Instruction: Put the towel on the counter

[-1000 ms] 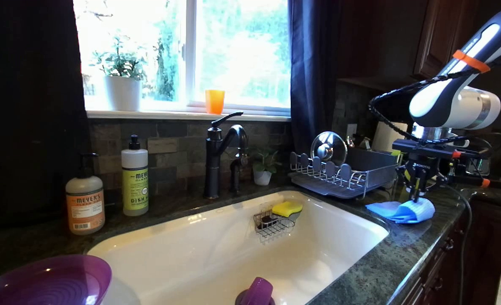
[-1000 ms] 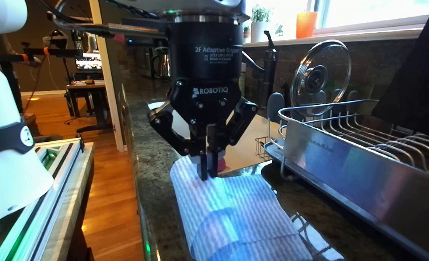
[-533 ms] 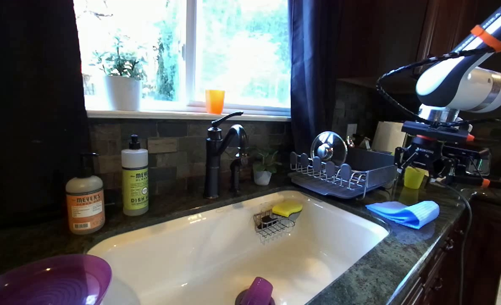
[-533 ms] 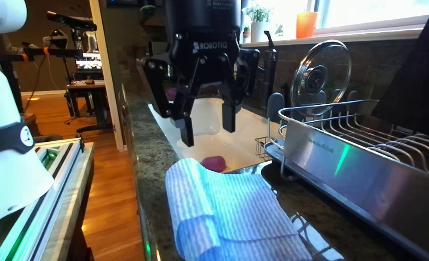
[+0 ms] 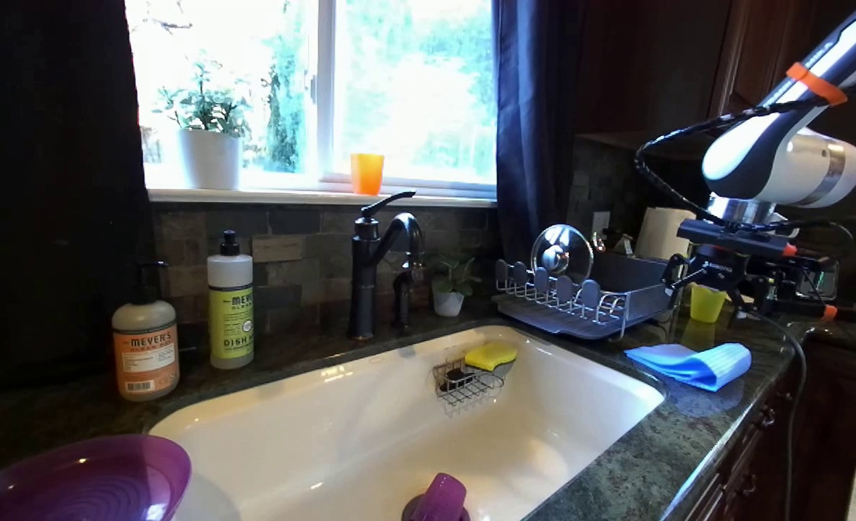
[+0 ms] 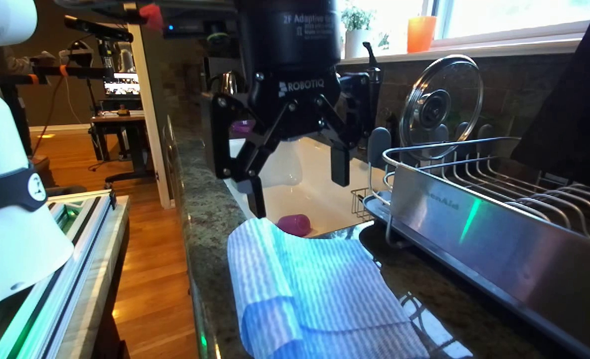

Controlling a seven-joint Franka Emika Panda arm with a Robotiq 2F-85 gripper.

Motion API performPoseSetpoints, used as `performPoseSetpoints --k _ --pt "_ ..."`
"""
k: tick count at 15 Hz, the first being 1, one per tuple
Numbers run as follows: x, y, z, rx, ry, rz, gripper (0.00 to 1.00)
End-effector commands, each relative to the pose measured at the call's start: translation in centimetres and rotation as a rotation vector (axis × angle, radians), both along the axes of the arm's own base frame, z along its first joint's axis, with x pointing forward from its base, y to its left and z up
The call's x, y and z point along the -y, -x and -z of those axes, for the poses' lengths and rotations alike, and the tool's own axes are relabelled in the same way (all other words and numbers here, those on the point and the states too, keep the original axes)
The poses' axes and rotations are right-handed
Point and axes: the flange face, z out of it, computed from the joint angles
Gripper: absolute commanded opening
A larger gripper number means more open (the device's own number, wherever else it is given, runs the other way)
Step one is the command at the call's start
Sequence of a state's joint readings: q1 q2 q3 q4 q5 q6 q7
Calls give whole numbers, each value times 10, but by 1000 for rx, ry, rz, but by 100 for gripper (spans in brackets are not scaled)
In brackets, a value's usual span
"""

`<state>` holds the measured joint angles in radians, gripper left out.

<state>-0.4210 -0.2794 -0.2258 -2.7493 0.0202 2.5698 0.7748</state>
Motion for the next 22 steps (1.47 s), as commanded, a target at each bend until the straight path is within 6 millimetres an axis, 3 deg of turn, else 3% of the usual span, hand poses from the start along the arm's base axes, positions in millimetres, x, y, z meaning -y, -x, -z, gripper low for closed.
performPoseSetpoints --k 1,9,14,19,22 --pt "9 -6 33 32 9 79 100" --pt "2 -11 83 -87 -86 118 100" --pt "7 -9 106 -150 -27 110 100" --pt "8 -15 110 -160 85 -97 100" --pt "22 -23 102 -134 185 -182 100"
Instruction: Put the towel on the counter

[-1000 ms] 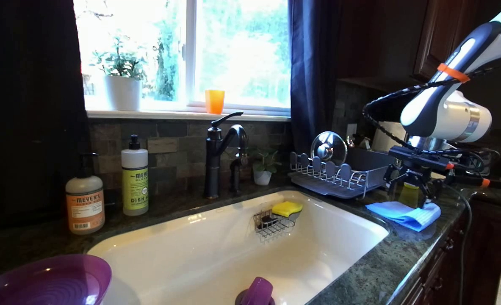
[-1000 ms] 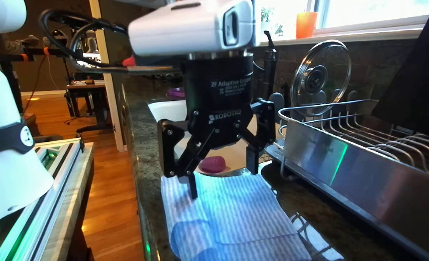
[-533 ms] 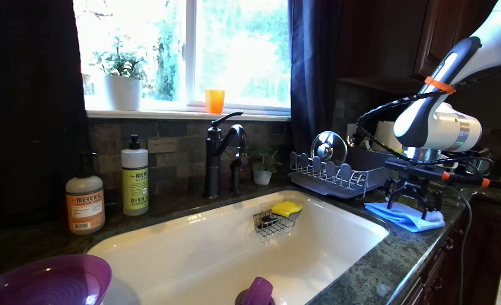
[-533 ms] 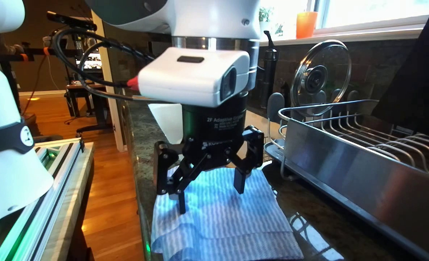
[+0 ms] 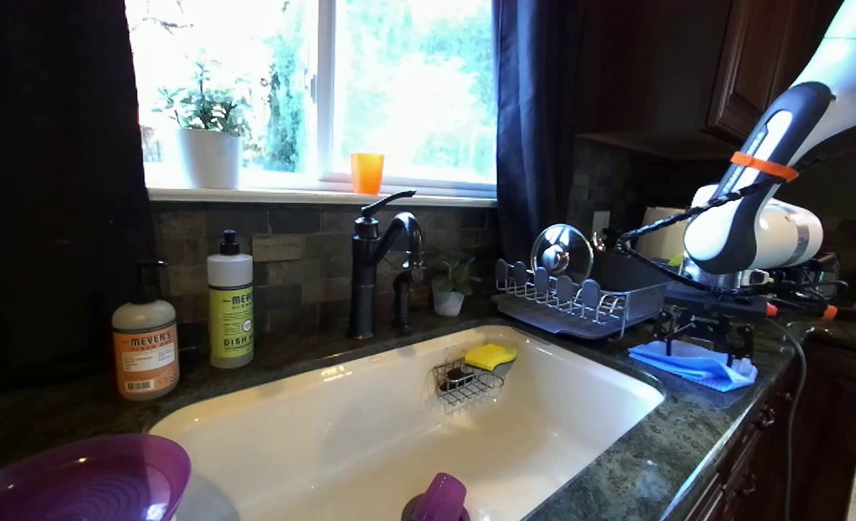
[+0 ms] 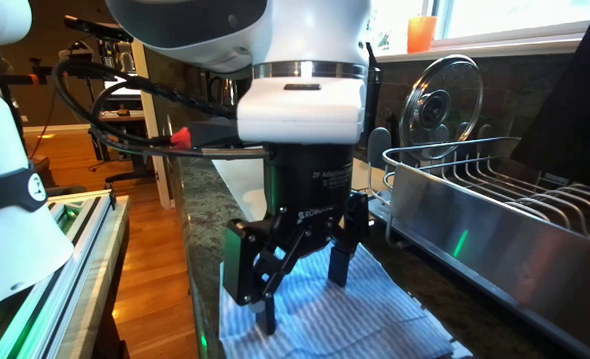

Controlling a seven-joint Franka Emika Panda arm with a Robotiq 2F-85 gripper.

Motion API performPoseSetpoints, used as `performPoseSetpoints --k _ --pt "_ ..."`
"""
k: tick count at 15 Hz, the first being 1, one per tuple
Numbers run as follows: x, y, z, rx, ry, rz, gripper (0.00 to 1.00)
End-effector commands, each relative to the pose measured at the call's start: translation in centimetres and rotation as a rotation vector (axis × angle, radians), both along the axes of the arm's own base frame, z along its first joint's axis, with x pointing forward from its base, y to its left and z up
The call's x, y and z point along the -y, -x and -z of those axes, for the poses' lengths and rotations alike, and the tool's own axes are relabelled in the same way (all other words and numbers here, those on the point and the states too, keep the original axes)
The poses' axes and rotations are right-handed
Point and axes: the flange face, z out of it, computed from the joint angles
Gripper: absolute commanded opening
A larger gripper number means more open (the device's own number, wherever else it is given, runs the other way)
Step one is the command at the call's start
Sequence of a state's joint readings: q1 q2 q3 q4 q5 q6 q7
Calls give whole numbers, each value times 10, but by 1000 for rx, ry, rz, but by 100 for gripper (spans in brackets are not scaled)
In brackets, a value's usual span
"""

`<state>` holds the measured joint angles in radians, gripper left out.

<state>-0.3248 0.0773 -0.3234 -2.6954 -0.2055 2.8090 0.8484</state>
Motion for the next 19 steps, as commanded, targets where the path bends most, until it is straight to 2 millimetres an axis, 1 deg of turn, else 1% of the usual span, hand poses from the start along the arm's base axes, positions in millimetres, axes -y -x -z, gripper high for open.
performPoseSetpoints --k 1,3,6,8,11,12,15,16,18,19 --pt "16 -6 0 17 91 -78 100" --pt "19 -9 0 34 108 -86 100" --pt "14 -9 -7 67 91 -52 100" --pt "8 -9 -27 119 82 -20 100" --pt "1 -2 -62 135 75 28 100" --pt "4 5 -74 113 113 34 100" --pt "-6 20 -112 112 123 34 100" --pt "-9 25 -126 140 116 32 100" --pt "-18 31 -155 253 135 -11 100" --pt "-2 11 -134 175 135 15 100"
